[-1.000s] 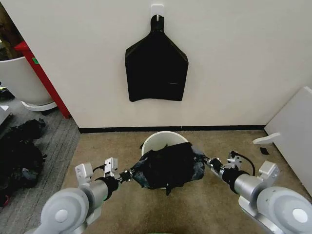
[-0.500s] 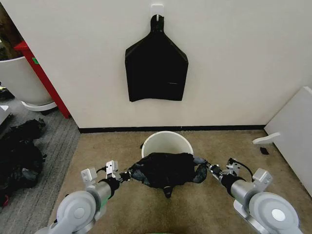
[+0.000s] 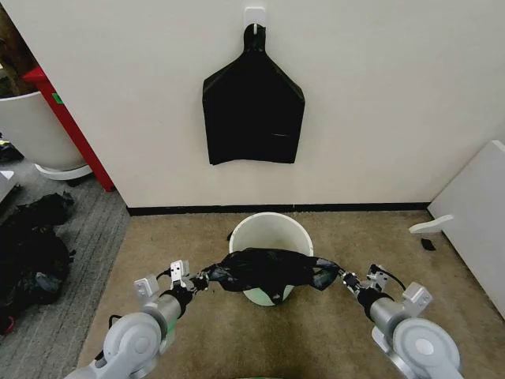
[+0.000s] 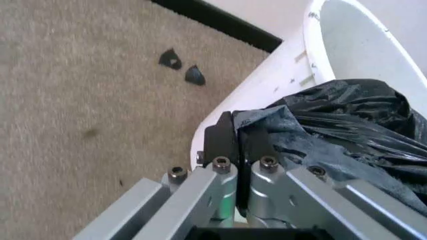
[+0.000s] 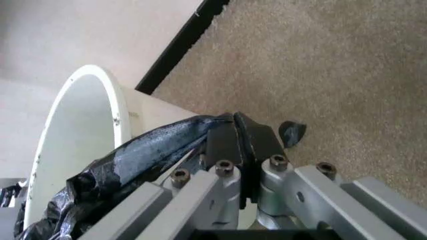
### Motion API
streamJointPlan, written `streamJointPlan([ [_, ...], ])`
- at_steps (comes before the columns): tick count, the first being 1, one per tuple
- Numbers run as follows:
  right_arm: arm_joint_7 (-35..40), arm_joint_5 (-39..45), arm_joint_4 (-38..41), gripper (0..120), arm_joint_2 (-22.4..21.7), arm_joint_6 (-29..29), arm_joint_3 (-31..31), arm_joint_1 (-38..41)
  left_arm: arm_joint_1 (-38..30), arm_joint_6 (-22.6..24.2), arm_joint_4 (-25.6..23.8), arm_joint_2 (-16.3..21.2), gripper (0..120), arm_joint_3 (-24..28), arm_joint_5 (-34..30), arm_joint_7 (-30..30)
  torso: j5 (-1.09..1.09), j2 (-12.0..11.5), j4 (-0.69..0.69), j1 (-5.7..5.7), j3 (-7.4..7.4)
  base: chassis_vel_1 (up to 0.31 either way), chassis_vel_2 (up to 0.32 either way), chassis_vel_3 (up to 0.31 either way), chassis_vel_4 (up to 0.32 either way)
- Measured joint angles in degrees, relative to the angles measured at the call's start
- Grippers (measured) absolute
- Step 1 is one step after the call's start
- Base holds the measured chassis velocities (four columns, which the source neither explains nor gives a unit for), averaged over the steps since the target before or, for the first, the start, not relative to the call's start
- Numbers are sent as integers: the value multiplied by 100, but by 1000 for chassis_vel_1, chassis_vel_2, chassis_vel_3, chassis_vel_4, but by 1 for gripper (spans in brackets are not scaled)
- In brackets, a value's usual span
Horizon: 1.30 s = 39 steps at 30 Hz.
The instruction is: Place the garbage bag over the trash bin.
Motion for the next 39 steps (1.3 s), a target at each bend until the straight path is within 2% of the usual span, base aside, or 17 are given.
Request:
streamJointPlan([
  [15, -103, -134, -42, 0, 7, -8, 22, -15, -60, -107, 154, 11, 0, 29, 432, 265, 0, 0, 0, 0, 0, 0, 0, 0, 0],
  [17, -97, -144, -34, 3, -4, -26, 22, -20, -58, -101, 151, 17, 0, 32, 458, 293, 0, 0, 0, 0, 0, 0, 0, 0, 0],
  [20, -56, -182, 69, 18, -41, -47, 39, -63, 49, -80, 24, 44, 0, 10, 571, 359, 0, 0, 0, 0, 0, 0, 0, 0, 0],
  [22, -36, -183, 152, 21, -59, -49, 46, -95, 109, -64, -56, 61, 0, -20, 617, 389, 0, 0, 0, 0, 0, 0, 0, 0, 0],
  [29, 112, -208, 585, 51, -97, -86, 50, -235, 341, 3, -316, 123, 0, -155, 857, 471, 0, 0, 0, 0, 0, 0, 0, 0, 0],
  [30, 112, -208, 585, 51, -97, -86, 50, -235, 341, 3, -316, 123, 0, -155, 857, 471, 0, 0, 0, 0, 0, 0, 0, 0, 0],
  [32, 148, -226, 677, 59, -120, -95, 51, -284, 392, 21, -381, 147, 0, -194, 911, 468, 0, 0, 0, 0, 0, 0, 0, 0, 0],
  [34, 195, -232, 785, 68, -149, -104, 69, -359, 446, 22, -432, 169, 10, -224, 995, 470, 0, 0, 0, 0, 0, 0, 0, 0, 0],
  [39, 266, -255, 993, 85, -162, -107, 105, -473, 522, 16, -515, 190, 25, -265, 1039, 481, 0, 0, 0, 0, 0, 0, 0, 0, 0],
])
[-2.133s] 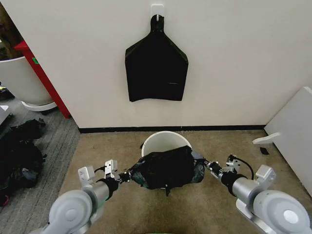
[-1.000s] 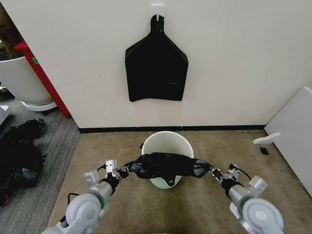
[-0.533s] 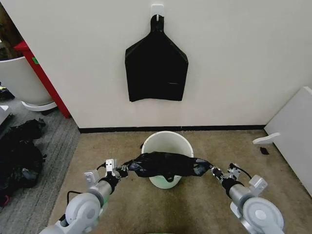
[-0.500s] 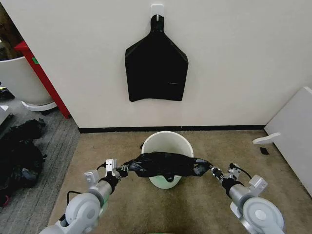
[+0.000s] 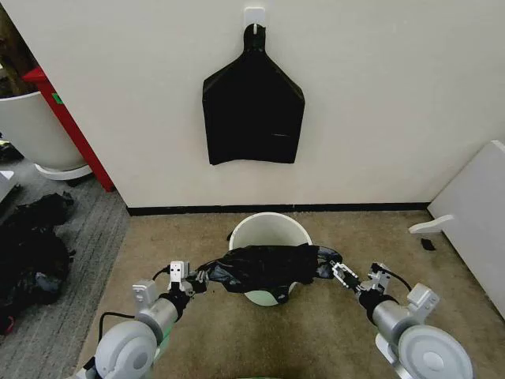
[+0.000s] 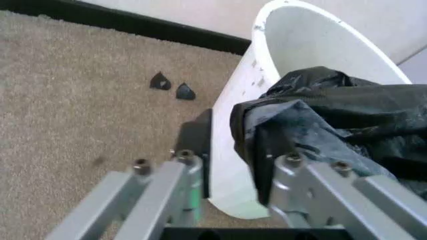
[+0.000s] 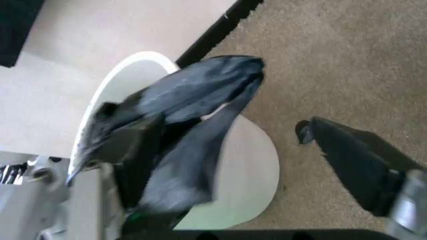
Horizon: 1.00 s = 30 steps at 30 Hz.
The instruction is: Place the garbage bag over the trash bin.
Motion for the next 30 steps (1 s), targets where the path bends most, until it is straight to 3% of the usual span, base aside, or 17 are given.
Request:
streamJointPlan([
  [4, 534, 92, 602, 99, 14, 0, 53, -39, 10, 0, -45, 10, 43, -19, 20, 2, 0, 0, 0, 0, 0, 0, 0, 0, 0],
  [6, 769, 195, 742, 100, 15, 1, 54, -12, -6, 0, -22, 7, 47, -17, 25, 6, 0, 0, 0, 0, 0, 0, 0, 0, 0],
  [9, 1853, 946, 1171, 100, 45, 22, 32, 181, -58, -3, 53, -7, 60, 5, 51, 13, -1, 0, 0, 0, 0, 0, 0, 0, 0],
  [11, 2059, 1257, 1243, 100, 108, -13, 14, 207, -79, -3, 76, -6, 66, 10, 55, 8, -1, 0, 0, 0, 0, 0, 0, 0, 0],
  [16, 1973, 1310, 953, 100, 241, -86, -73, 319, -29, 0, 23, 10, 71, -17, 58, -17, 0, 0, 0, 0, 0, 0, 0, 0, 0],
  [24, 1462, 1193, 557, 100, 392, -330, -106, 372, 459, -57, -355, 66, 97, -210, 94, -30, 0, 0, 0, 0, 0, 0, 0, 0, 0],
  [30, 1354, 1177, 561, 100, 460, -410, -91, 306, 758, -99, -624, 119, 100, -254, 31, 47, 0, 0, 1, 0, 0, 0, 0, 0, 0],
])
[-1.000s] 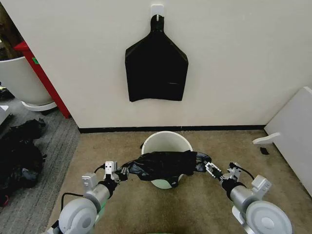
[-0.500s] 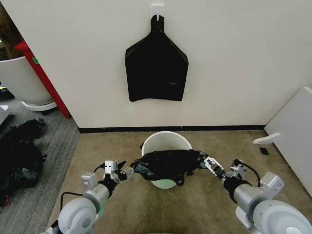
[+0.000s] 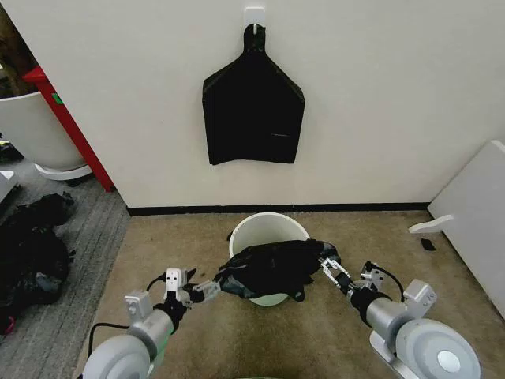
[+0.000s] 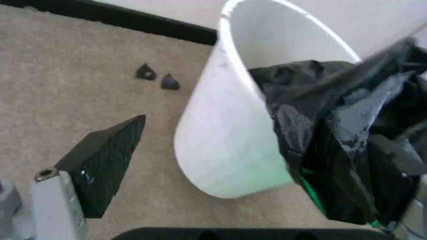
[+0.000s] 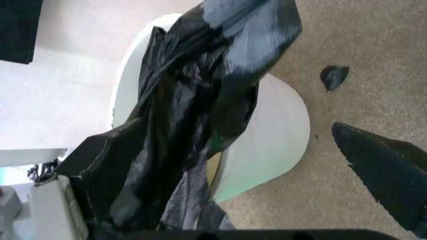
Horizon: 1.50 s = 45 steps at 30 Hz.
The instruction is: Place the garbage bag over the trash bin.
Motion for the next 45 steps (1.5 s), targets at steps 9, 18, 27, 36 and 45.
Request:
streamJointPlan([
  [9, 90, -1, 103, 100, 62, -12, 1, -41, 309, -18, -293, 97, 100, -353, -368, 267, 0, 0, -2, 0, 0, 0, 0, 0, 0],
  [18, 23, 0, -27, 100, 65, -11, -15, 42, 372, 135, -112, 219, 100, -932, -715, 983, -1, 0, -1, 0, 0, 0, 0, 0, 0],
  [27, -96, 31, -199, 99, 132, -22, -39, 140, 165, 183, 147, 317, 100, -853, -717, 1168, 0, 0, -1, 0, 0, 0, 0, 0, 0],
  [36, -11, 92, -192, 99, 160, -30, -181, 267, 163, 204, 138, 302, 100, -802, -677, 1172, 0, 0, -1, 0, 0, 0, 0, 0, 0],
  [45, 31, 124, -343, 75, 240, -30, -370, 336, 127, 210, 132, 295, 100, -767, -664, 1162, 0, 0, -2, 0, 0, 0, 0, 0, 0],
])
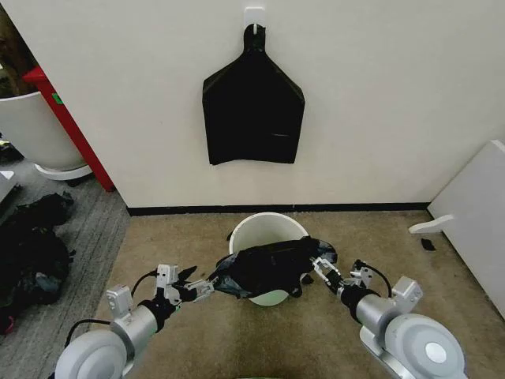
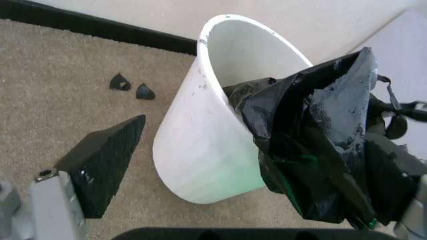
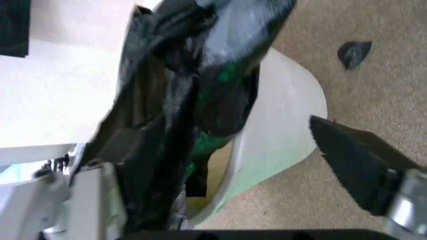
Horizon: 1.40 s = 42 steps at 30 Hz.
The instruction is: Place the garbage bag over the trash bin.
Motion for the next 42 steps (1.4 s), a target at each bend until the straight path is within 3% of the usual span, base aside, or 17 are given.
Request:
streamJointPlan([
  [5, -2, -49, -160, 52, 70, 18, -129, 122, -20, 7, -4, -7, 100, 48, 24, -7, 0, 0, 1, 0, 0, 0, 0, 0, 0],
  [14, -30, -86, -212, 25, 73, 55, -195, 115, -17, 30, -7, 7, 100, 8, -3, 0, 0, 0, 0, 0, 0, 0, 0, 0, 0],
  [19, -55, -119, -300, 3, 58, 85, -184, 125, 2, 61, 25, 54, 100, -133, -112, 80, 0, 0, 0, 0, 0, 0, 0, 0, 0],
  [28, 28, -121, -334, 0, 70, 230, -221, 170, 138, 130, 161, 271, 100, -654, -352, 623, 1, 0, 1, 0, 0, 0, 0, 0, 0],
  [33, 54, -139, -373, 0, 94, 278, -245, 179, 206, 130, 460, 484, 100, -1035, -399, 1208, 0, 0, 1, 0, 0, 0, 0, 0, 0],
  [42, 117, -147, -307, 0, 134, 350, -298, 163, 207, 43, 598, 562, 100, -1157, -594, 2019, 0, 0, 0, 0, 0, 0, 0, 0, 0],
])
